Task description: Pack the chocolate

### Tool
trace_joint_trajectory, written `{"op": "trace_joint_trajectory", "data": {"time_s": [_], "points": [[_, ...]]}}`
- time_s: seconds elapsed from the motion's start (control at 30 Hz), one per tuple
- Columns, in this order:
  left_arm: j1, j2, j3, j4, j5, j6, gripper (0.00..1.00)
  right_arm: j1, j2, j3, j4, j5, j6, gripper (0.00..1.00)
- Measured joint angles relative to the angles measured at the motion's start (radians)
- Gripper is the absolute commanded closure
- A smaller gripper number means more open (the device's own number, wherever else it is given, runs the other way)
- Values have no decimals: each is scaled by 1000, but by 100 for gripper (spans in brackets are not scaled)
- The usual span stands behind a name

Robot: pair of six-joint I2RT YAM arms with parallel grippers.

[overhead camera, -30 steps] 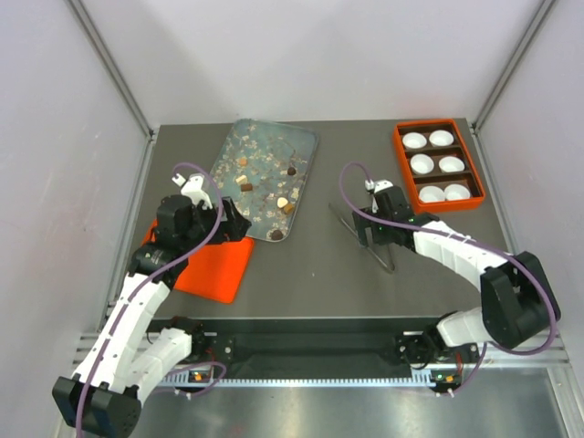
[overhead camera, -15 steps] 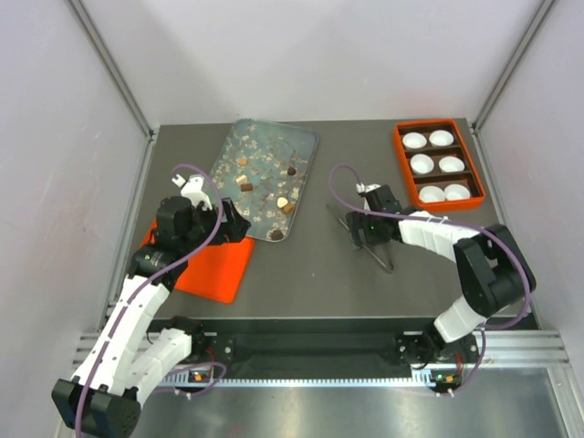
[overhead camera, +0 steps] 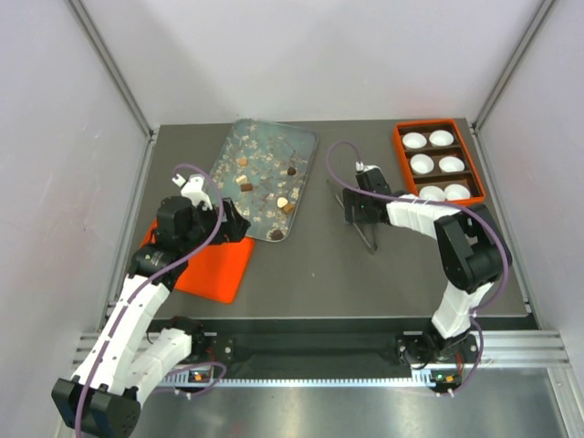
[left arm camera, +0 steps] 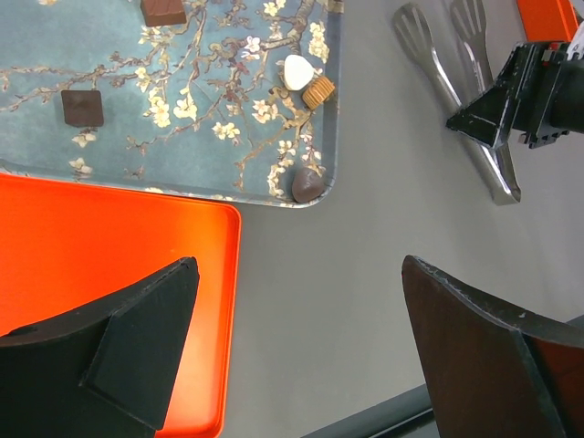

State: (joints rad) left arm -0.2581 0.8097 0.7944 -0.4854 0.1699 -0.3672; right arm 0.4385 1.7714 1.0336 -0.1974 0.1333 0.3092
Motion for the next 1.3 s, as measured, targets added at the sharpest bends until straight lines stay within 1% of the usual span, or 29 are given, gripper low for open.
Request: {"op": "trace_joint_trajectory", "data": {"time_s": [0.13,0.23,0.47,0.9,0.97,1.17,1.23,1.3], "points": [[-1,0,0,0,-2,0,2,-2,2,3,14,-18,36,13],[-2,0,0,0,-2,0,2,-1,2,2,18,-17,32,9],[-10,0,0,1,-2,1,2,9,-56,-89,62,-1,-26,9],[-11,0,0,8,-2,1,2,52,-29,-91,129,71,-71,12],[-11,0,0,8,-2,1,3,52,-26,-91,138,77,-74,14],[-11,-1,0,8,-2,1,2,52,-19,-90,150,82,-76,27],[-11,-1,0,7,-2,1,2,52,-19,-85,138,79,-79,28],[-11,-3,0,7,-3,1,3,52,-27,-71,89,73,-88,30]]}}
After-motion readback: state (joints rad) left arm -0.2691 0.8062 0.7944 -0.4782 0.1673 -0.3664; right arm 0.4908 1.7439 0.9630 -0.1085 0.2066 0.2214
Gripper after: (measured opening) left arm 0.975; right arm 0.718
